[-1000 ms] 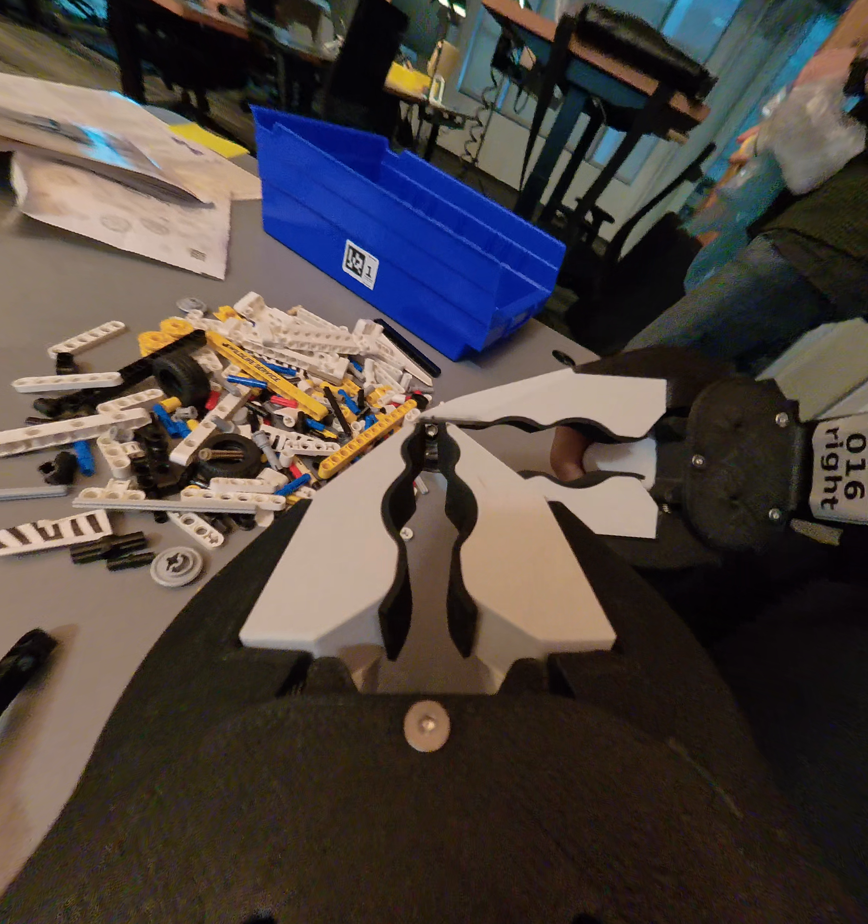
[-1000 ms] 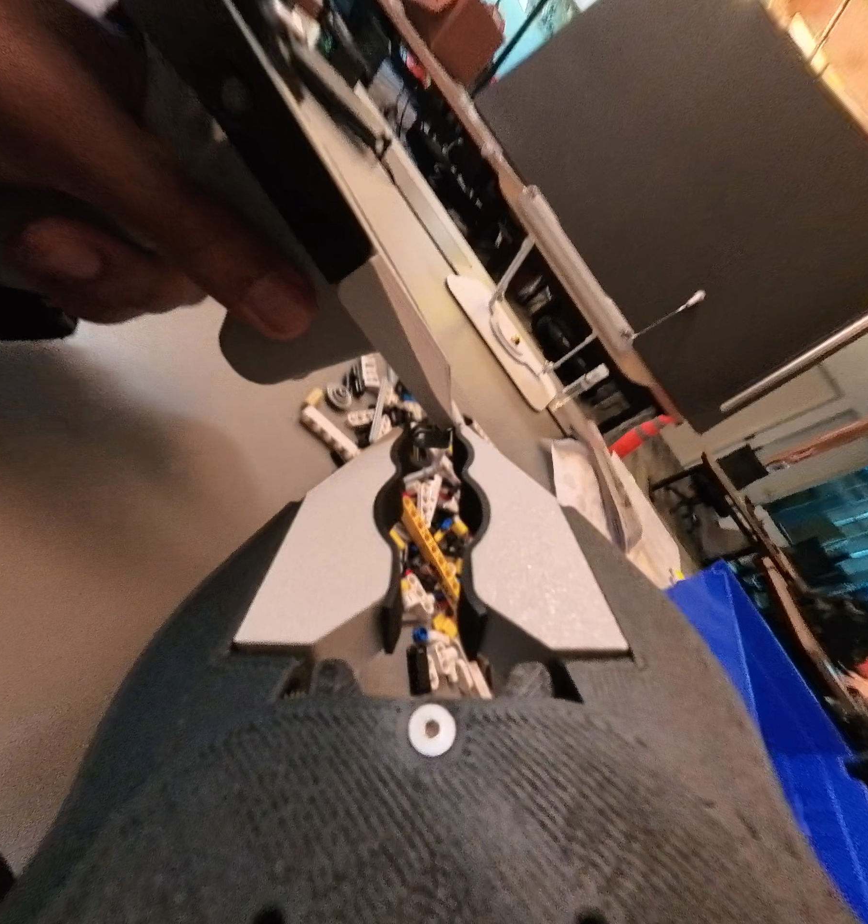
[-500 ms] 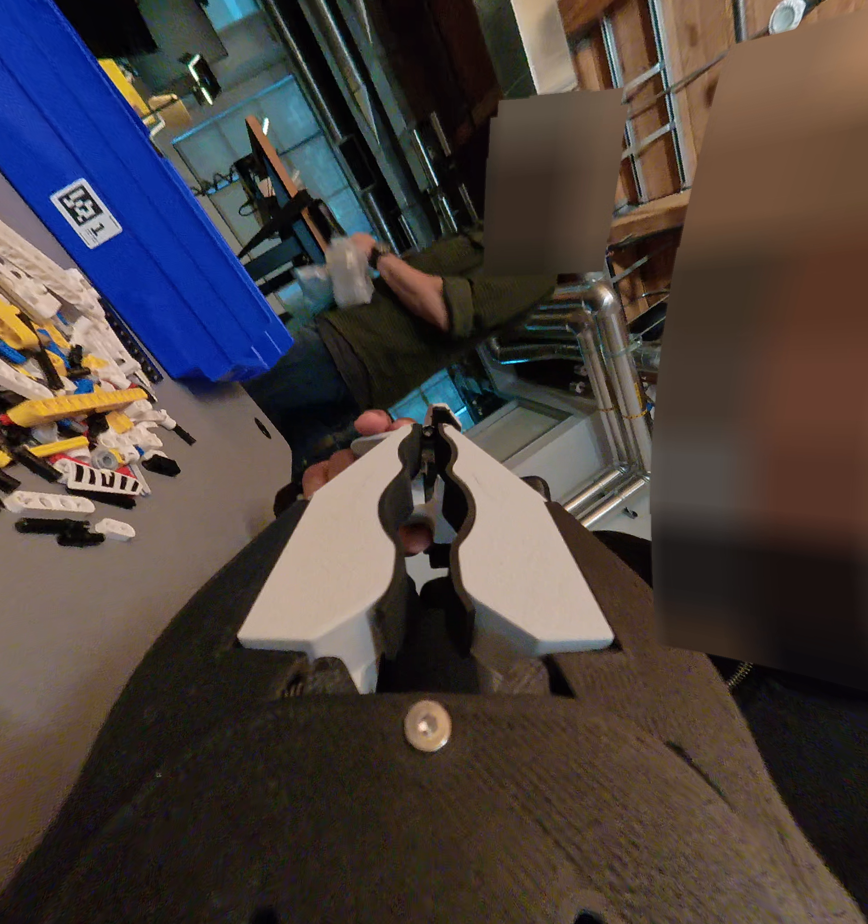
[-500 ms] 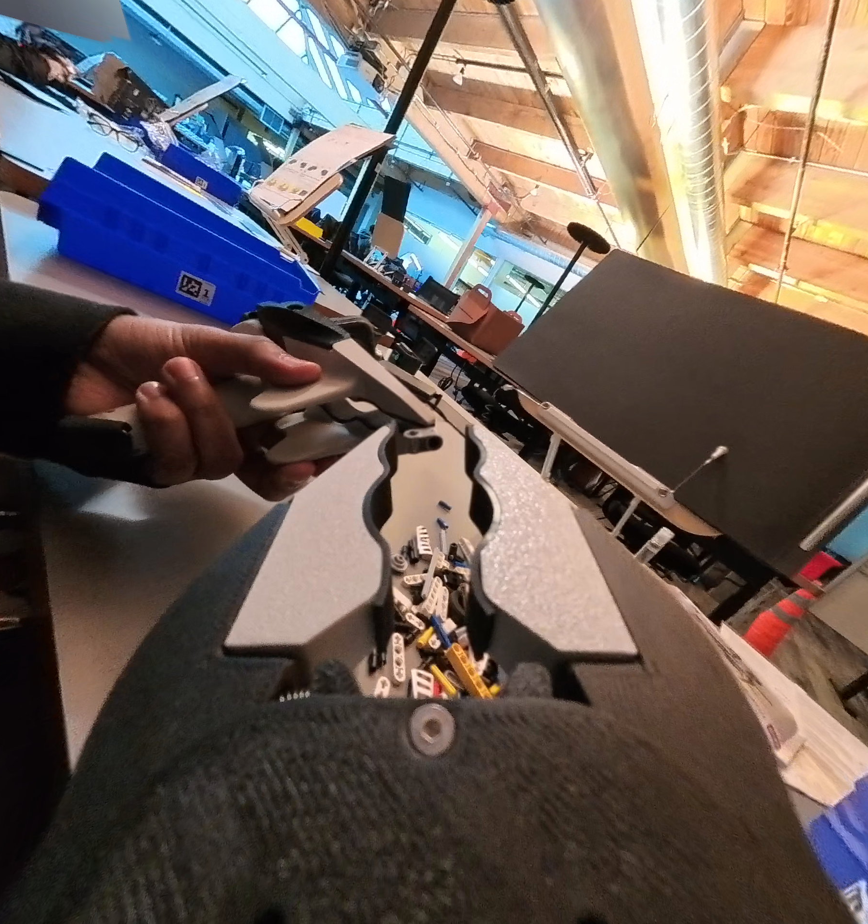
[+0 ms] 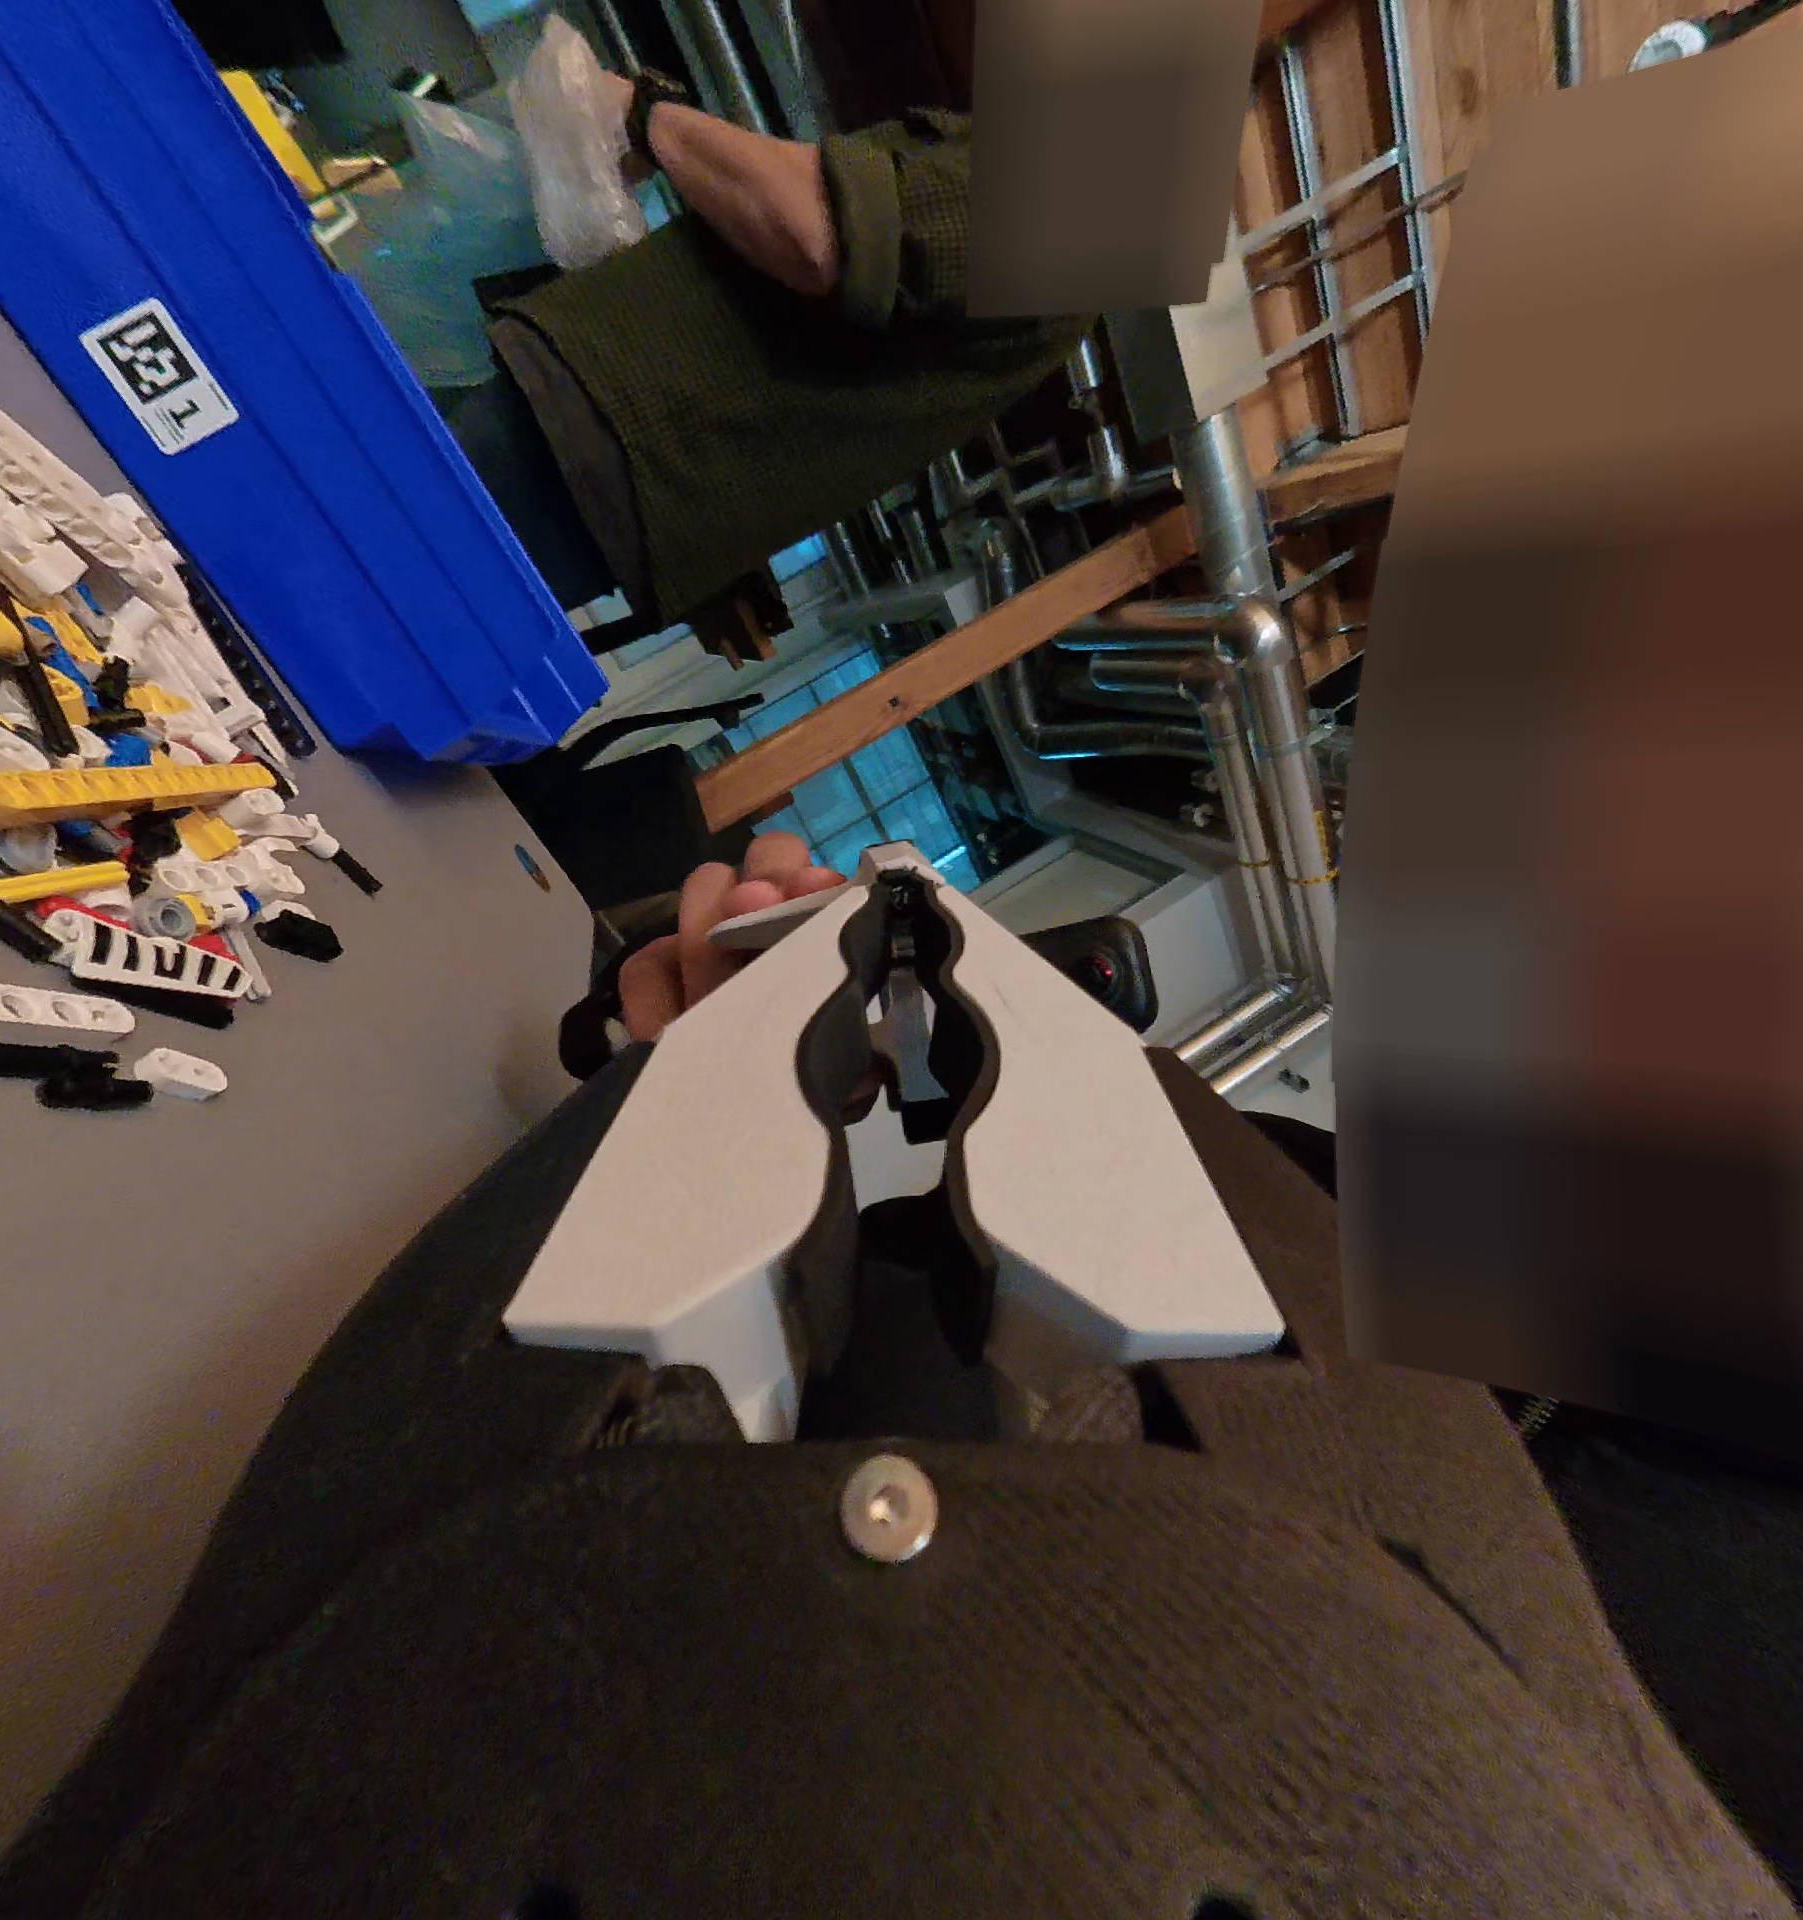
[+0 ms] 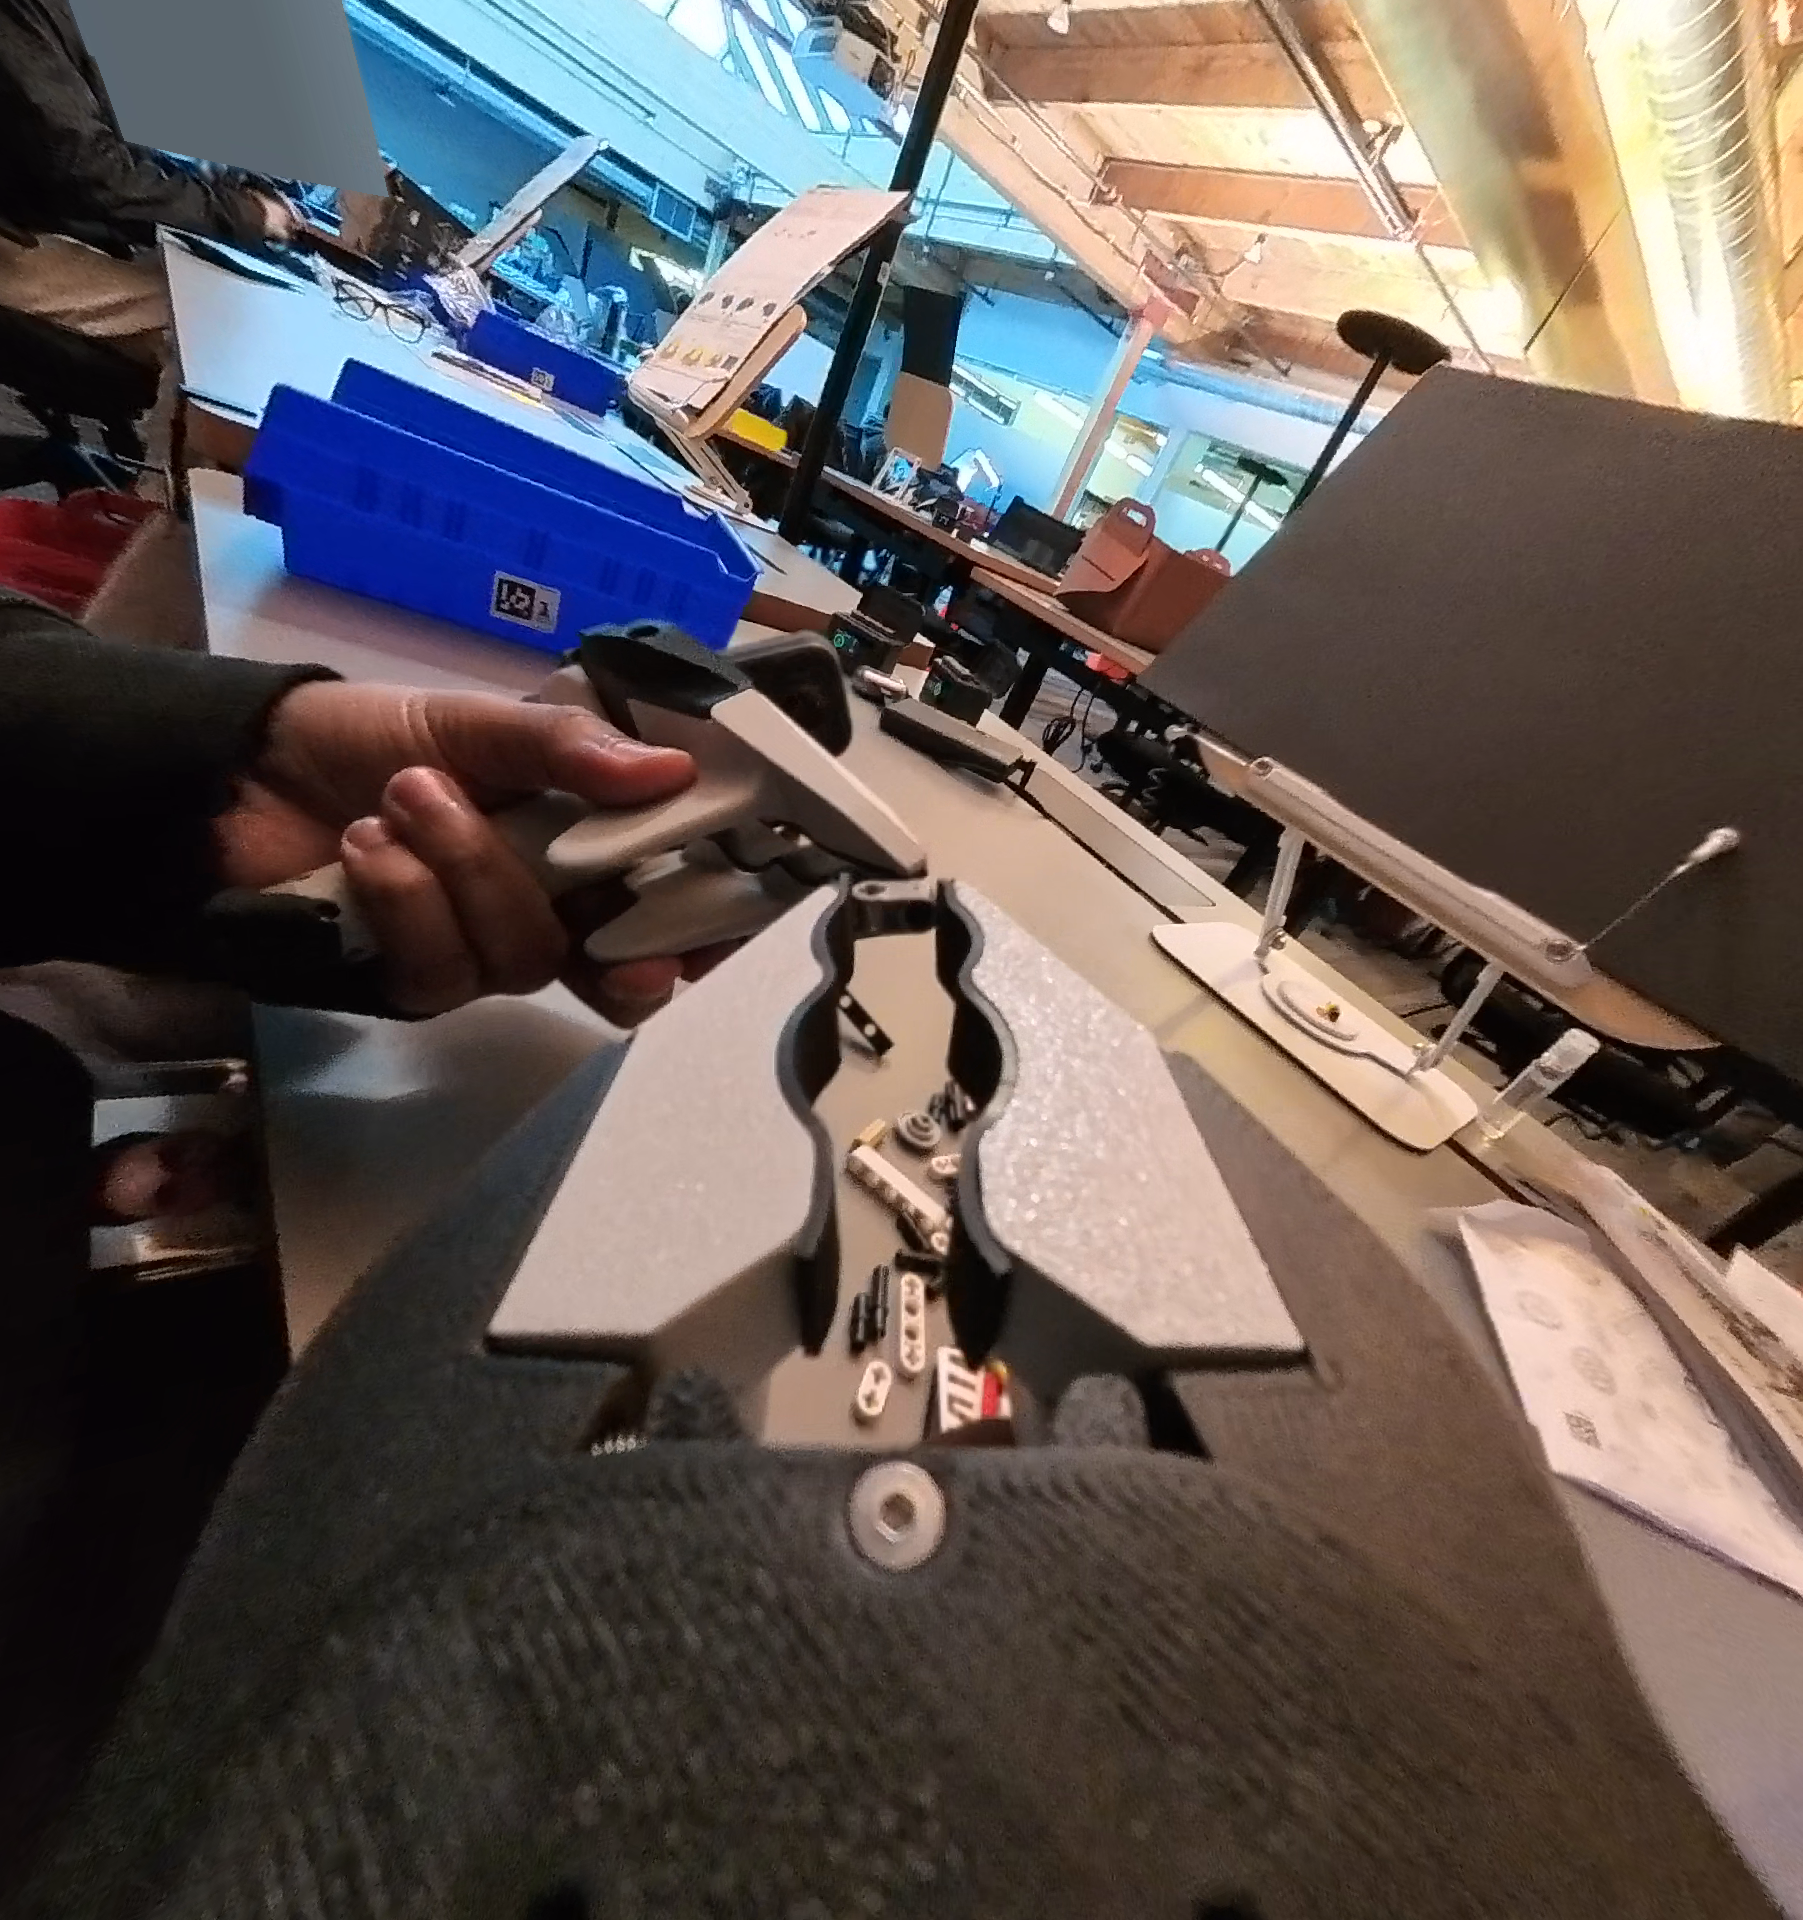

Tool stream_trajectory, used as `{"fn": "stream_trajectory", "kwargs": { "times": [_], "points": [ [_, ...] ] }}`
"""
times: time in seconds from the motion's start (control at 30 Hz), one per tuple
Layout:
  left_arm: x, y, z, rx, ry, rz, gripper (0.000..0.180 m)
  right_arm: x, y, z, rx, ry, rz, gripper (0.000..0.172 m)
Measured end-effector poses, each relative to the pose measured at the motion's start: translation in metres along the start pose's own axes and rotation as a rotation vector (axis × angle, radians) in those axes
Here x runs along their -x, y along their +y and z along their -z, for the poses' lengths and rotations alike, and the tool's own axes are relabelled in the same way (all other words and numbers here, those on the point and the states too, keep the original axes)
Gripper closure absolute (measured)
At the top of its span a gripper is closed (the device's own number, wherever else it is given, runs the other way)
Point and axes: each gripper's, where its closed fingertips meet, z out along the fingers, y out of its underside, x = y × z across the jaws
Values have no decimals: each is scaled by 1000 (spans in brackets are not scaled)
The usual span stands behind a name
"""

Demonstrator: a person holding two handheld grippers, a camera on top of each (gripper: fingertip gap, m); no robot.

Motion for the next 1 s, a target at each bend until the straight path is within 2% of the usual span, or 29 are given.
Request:
{"fn": "stream_trajectory", "kwargs": {
  "times": [0.17, 0.23, 0.27, 0.3, 0.33, 0.43, 0.6, 0.7, 0.77, 0.83, 0.87, 0.9, 1.0],
  "points": [
    [1, -2, 0, -12, -41, -15, 178, -5, -2, 6, -22, 7, -36, 159],
    [-6, -66, 52, -340, -22, -8, 179, -33, -18, 37, -138, 67, -166, 159],
    [-2, -84, 79, -398, -144, -133, 179, -47, -21, 53, -172, 93, -218, 159],
    [-2, -86, 89, -365, -243, -239, 179, -56, -18, 62, -174, 114, -240, 159],
    [-9, -81, 84, -317, -270, -289, 179, -59, -11, 64, -156, 127, -249, 159],
    [-11, -63, 49, -162, -346, -445, 178, -61, 23, 43, -28, 159, -266, 159],
    [68, -51, 23, 163, -680, -651, 179, -80, 119, 18, 534, 203, -366, 159],
    [104, -55, 6, 265, -764, -714, 179, -102, 147, 13, 659, 242, -355, 159],
    [121, -63, 0, 272, -804, -719, 176, -109, 159, 12, 706, 254, -387, 153],
    [128, -70, -2, 257, -822, -698, 153, -113, 157, 12, 687, 264, -410, 128],
    [127, -74, -1, 236, -828, -689, 141, -115, 153, 15, 659, 275, -415, 124],
    [123, -78, 1, 207, -828, -692, 133, -118, 148, 17, 623, 287, -419, 123],
    [95, -89, 10, 109, -779, -710, 131, -131, 128, 32, 524, 353, -435, 125]
  ]
}}
